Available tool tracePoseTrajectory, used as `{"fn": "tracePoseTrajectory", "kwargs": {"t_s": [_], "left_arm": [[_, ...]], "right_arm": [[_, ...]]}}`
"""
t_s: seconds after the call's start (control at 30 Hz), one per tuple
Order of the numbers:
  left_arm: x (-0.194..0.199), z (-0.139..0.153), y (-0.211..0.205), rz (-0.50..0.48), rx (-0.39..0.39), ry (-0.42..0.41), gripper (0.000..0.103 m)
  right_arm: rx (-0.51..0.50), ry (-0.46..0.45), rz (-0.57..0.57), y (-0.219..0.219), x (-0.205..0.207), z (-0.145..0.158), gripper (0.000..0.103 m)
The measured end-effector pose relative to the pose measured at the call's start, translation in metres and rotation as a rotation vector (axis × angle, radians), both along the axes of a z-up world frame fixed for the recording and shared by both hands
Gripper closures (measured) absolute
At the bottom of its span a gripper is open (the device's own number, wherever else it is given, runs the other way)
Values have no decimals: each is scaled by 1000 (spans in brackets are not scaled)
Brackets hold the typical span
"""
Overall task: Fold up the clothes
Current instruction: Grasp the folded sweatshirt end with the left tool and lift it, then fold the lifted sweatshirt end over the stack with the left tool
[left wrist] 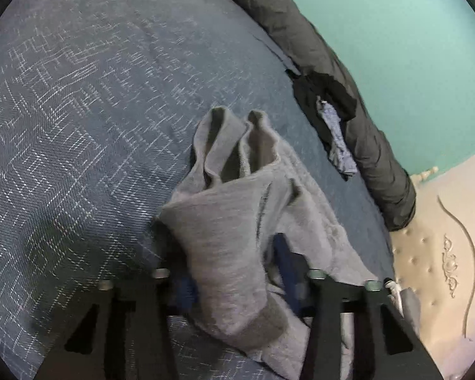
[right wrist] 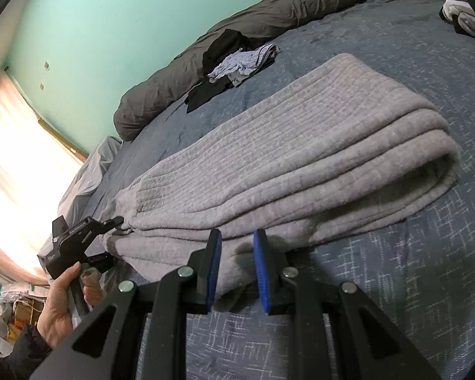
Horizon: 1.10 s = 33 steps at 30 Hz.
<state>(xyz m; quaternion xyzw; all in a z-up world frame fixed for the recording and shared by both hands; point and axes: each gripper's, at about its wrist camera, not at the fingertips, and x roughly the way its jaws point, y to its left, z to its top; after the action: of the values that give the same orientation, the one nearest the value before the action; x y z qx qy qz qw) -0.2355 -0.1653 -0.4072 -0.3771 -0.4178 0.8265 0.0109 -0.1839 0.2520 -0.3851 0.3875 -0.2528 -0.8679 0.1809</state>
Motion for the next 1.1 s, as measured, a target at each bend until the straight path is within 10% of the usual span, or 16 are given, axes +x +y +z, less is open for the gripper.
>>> {"fn": "tracePoseTrajectory", "kwargs": {"t_s": [0.7, 0.93, 1.1], "left_arm": [[-9, 100, 55, -127, -78, 186, 80], [-43, 172, 153, -266, -138, 277, 82], [-70, 165, 279, -488, -241, 245, 82]], "right_arm": [[-70, 53, -162, 83, 13, 8, 83], [-106, 57, -229, 127, 28, 9, 83], [-136, 55, -282, 159, 36, 8, 83]]}}
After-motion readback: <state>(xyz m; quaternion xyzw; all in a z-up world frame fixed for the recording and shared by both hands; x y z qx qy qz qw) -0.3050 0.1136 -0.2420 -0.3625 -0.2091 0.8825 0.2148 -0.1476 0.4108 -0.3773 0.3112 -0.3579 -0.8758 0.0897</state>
